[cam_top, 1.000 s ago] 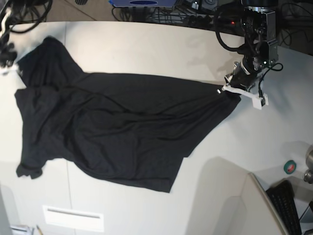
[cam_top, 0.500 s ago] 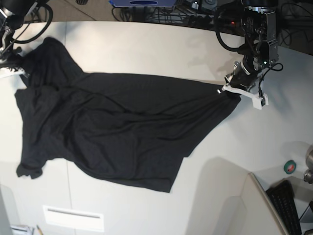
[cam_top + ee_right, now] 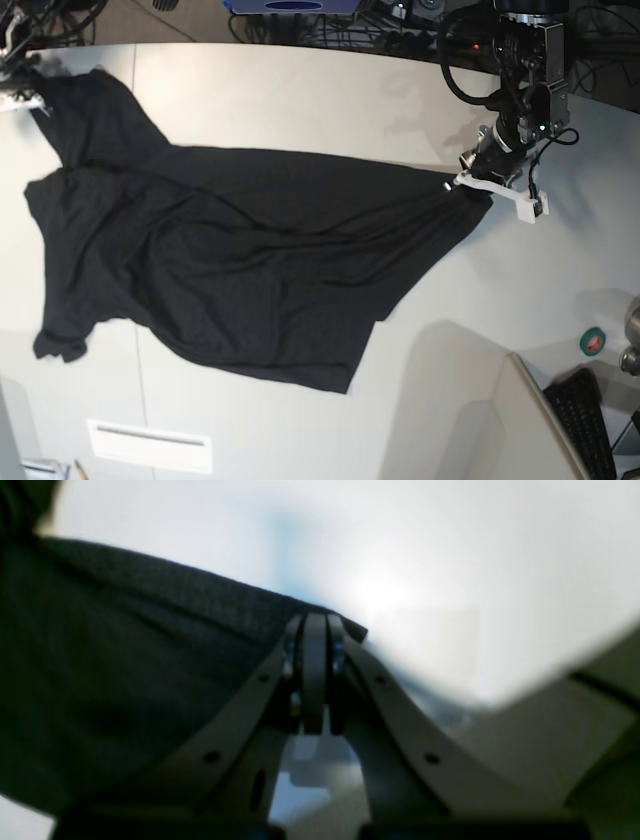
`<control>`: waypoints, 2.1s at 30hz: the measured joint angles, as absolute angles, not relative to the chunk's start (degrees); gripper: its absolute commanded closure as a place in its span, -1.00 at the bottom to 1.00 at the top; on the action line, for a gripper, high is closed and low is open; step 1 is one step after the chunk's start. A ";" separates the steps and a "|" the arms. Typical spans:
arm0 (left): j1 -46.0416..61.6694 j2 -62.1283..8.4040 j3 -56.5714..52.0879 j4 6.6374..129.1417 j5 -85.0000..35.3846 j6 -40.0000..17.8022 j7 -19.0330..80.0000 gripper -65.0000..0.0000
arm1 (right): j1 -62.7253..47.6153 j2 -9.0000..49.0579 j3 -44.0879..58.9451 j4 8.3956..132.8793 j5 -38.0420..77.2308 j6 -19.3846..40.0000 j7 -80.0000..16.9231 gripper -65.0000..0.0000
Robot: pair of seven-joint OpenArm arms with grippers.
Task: Layout the t-shirt on the table in an organized manner, then fold the t-shirt properly
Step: 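Hold the edge with the left gripper while the right gripper adjusts the collar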
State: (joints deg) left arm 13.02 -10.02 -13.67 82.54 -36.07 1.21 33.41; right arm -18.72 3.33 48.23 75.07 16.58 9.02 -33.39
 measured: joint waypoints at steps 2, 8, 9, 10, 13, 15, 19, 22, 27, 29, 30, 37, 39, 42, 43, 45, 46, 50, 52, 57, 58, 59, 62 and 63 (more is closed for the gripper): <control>12.93 -10.02 -13.67 82.54 -36.07 1.21 33.43 1.00 | -20.82 1.69 49.36 78.76 15.70 8.73 -36.45 1.00; 12.56 -10.07 -13.67 82.54 -36.05 1.21 33.43 1.00 | -22.09 0.16 49.58 91.81 15.66 8.80 -35.83 1.00; 12.58 -10.04 -13.67 82.54 -36.05 1.21 33.45 1.00 | -21.12 0.23 49.32 92.51 15.92 8.97 -35.73 1.00; 12.56 -10.02 -13.67 82.54 -36.05 1.21 33.47 1.00 | -19.88 0.36 48.58 92.58 16.01 8.93 -35.88 1.00; 12.56 -10.02 -13.67 82.54 -36.05 1.21 33.43 1.00 | -17.17 1.15 46.92 91.15 16.10 9.23 -36.21 1.00; 12.71 -10.04 -13.67 82.54 -36.03 1.21 33.43 1.00 | -15.16 2.00 46.74 88.64 15.77 13.02 -36.14 1.00; 12.88 -9.98 -13.65 82.54 -36.07 1.17 33.45 1.00 | -14.68 1.85 46.22 87.00 15.57 20.69 -36.25 0.11; 12.93 -11.03 -13.69 82.50 -36.03 1.21 33.39 1.00 | -16.16 1.72 45.28 86.21 15.16 24.71 -36.38 -0.03; 12.97 -10.81 -13.67 82.50 -36.07 1.19 33.45 1.00 | -17.02 2.50 41.21 79.22 15.22 25.17 -36.36 -0.03; 13.02 -10.85 -13.67 82.52 -36.05 1.21 33.43 1.00 | -16.97 3.62 40.34 76.49 16.29 25.39 -34.50 -0.03; 13.04 -10.90 -13.67 82.52 -36.05 1.21 33.43 1.00 | -16.84 4.32 39.94 75.66 16.27 25.56 -34.17 -0.03; 13.04 -10.94 -13.67 82.54 -36.05 1.21 33.43 1.00 | -16.53 5.96 39.88 74.04 16.25 25.34 -33.23 0.89; 13.02 -10.94 -13.67 82.54 -36.07 1.21 33.43 1.00 | -16.56 6.44 39.88 73.89 16.27 25.36 -33.71 1.00; 13.04 -10.81 -13.67 82.54 -36.05 1.21 33.45 1.00 | -16.53 6.26 40.18 74.13 16.25 25.36 -34.04 1.00; 13.06 -10.85 -13.67 82.54 -36.05 1.21 33.45 1.00 | -16.53 6.26 40.18 74.13 16.27 25.36 -34.09 1.00; 13.04 -10.94 -13.67 82.54 -36.05 1.21 33.43 1.00 | -16.62 6.24 40.16 74.72 16.10 25.36 -34.68 1.00; 13.04 -10.92 -13.67 82.56 -36.07 1.21 33.43 1.00 | -16.80 5.91 40.16 75.90 15.73 25.36 -36.05 1.00; 13.45 -10.85 -13.67 84.86 -36.03 1.19 33.65 1.00 | -21.06 5.08 39.72 84.53 15.31 25.39 -36.47 1.00; 13.63 -10.96 -13.67 86.17 -36.07 1.17 33.45 1.00 | -21.41 5.45 39.75 85.86 15.22 25.32 -36.42 1.00; 13.78 -10.90 -13.63 86.17 -36.03 1.19 33.45 1.00 | -18.28 4.71 39.79 80.31 15.33 25.12 -41.52 0.89; 13.87 -10.94 -13.63 86.13 -36.05 1.21 33.45 1.00 | -18.50 4.38 39.79 80.25 15.42 25.12 -41.76 0.57; 13.98 -10.94 -13.63 86.13 -36.05 1.21 33.43 1.00 | -18.65 4.10 39.88 80.25 15.33 25.12 -41.74 0.34; 14.06 -10.94 -13.63 86.13 -36.07 1.21 33.45 1.00 | -19.16 3.09 40.21 82.13 14.96 25.10 -42.09 0.02; 14.02 -10.94 -13.63 86.13 -36.05 1.21 33.45 1.00 | -19.77 2.85 40.07 83.99 15.03 25.10 -41.78 0.04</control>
State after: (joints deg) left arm 14.02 -10.94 -13.63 86.13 -36.05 1.21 33.45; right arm -19.77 2.85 40.07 83.99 15.03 25.10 -41.78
